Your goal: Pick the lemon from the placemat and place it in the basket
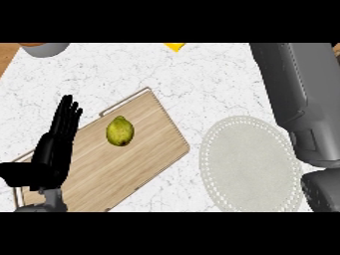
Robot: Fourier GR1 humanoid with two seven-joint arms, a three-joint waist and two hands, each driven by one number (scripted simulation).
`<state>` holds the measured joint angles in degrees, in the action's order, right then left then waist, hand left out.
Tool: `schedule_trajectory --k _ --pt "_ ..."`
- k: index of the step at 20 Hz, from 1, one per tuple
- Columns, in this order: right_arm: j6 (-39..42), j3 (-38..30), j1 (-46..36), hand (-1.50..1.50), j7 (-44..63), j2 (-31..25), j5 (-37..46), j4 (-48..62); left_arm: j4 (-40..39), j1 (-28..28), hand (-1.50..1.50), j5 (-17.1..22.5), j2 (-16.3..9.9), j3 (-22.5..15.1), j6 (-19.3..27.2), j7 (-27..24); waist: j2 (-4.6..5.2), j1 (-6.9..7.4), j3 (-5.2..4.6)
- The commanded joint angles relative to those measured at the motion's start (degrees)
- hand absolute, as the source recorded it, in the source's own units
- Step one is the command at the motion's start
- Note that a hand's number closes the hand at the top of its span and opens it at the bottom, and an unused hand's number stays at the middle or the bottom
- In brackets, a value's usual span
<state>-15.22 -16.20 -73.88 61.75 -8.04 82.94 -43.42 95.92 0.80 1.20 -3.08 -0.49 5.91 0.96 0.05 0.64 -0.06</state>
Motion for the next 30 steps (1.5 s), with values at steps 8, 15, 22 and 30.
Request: schedule_trajectory --k 8,15,22,30 --pt "5.3 -1.0 7.4 1.50 2.8 -4.5 -0.5 -8.9 0.0 0.5 0.00 1.4 -0.6 1.6 -0.7 0.8 -0.21 -0.69 0.04" --pt "7.0 -2.4 15.8 1.50 -1.5 -8.7 -3.0 -15.3 0.7 0.4 0.00 0.8 -0.3 1.4 -0.2 0.9 -0.20 -0.78 0.05" --pt "9.8 -1.7 23.5 1.50 -4.2 -9.1 -6.3 -20.1 -3.1 1.9 0.00 0.0 0.2 1.8 0.0 -1.7 -0.16 -0.95 0.04" --pt "10.8 -2.5 28.6 1.50 -5.8 -11.1 -11.2 -24.6 4.9 0.1 0.00 -2.6 1.3 -1.8 2.1 5.5 -0.25 -0.75 0.06"
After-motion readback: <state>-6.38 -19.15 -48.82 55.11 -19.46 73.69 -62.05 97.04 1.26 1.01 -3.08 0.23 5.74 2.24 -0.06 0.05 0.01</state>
